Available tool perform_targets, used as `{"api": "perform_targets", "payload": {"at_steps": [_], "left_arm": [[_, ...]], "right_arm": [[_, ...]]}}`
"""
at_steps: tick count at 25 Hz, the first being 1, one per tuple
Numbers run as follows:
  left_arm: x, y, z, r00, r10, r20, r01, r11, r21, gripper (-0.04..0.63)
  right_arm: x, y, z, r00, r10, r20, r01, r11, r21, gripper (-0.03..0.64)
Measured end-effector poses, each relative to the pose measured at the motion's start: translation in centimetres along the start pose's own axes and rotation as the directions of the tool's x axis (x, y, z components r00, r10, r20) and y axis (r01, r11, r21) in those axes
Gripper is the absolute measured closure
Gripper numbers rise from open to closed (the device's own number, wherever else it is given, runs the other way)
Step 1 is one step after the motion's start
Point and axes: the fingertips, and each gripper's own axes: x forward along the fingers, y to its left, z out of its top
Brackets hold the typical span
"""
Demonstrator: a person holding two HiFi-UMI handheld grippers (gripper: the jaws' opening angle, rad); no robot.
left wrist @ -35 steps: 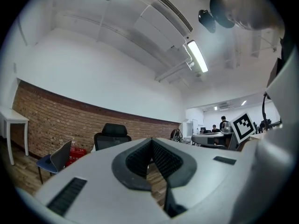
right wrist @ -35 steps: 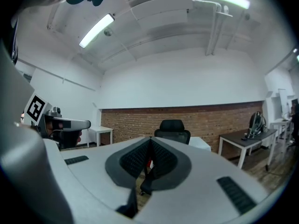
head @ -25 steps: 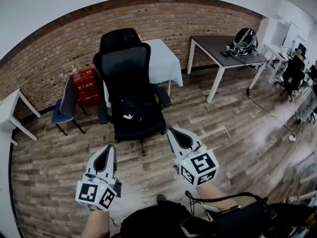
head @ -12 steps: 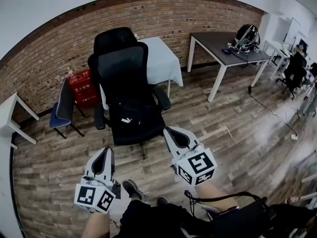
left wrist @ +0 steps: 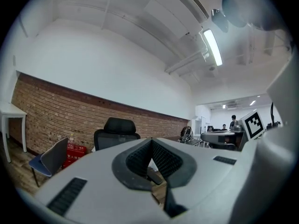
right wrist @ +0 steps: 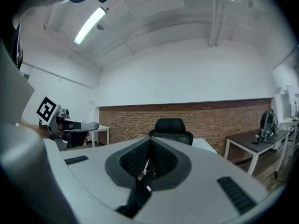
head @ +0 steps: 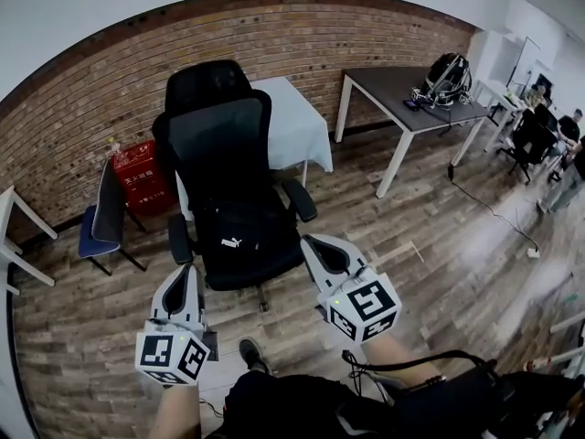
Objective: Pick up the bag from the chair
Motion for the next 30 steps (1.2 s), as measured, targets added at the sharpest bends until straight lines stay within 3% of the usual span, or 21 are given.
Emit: {"api": "perform_targets", "payload": {"at_steps": [3, 8, 11, 20, 30], "left_arm": [[2.2, 2.5, 0.0, 1.0, -0.01, -0.001, 0.01, 1.0, -0.002, 0.584], [5.5, 7.7, -0.8, 0.998, 0.01, -0.057, -0.014, 0.997, -0.079, 0.584], [6.7, 9.9, -0.8, 0.999, -0.001, -0.052, -0.001, 0.999, -0.055, 0.584], [10.6, 15.6, -0.4, 0.996, -0.075, -0.057, 0.07, 0.995, -0.075, 0.584], [13.8, 17.9, -1.1, 0.988, -0.136, -0.071, 0.127, 0.985, -0.113, 0.584]], "right_arm": [[2.9, -0.5, 0.0, 1.0, -0.016, -0.01, 0.016, 1.0, -0.012, 0.601], [7.8, -0.6, -0.5, 0.998, -0.03, -0.049, 0.03, 1.0, -0.01, 0.601], [10.2, -0.3, -0.4, 0.998, -0.038, -0.057, 0.037, 0.999, -0.016, 0.601], [17.5, 0.4, 0.1, 0.996, -0.066, -0.067, 0.064, 0.997, -0.031, 0.601], [21.2, -0.3, -0.1, 0.992, -0.076, -0.104, 0.071, 0.996, -0.052, 0.601]]}}
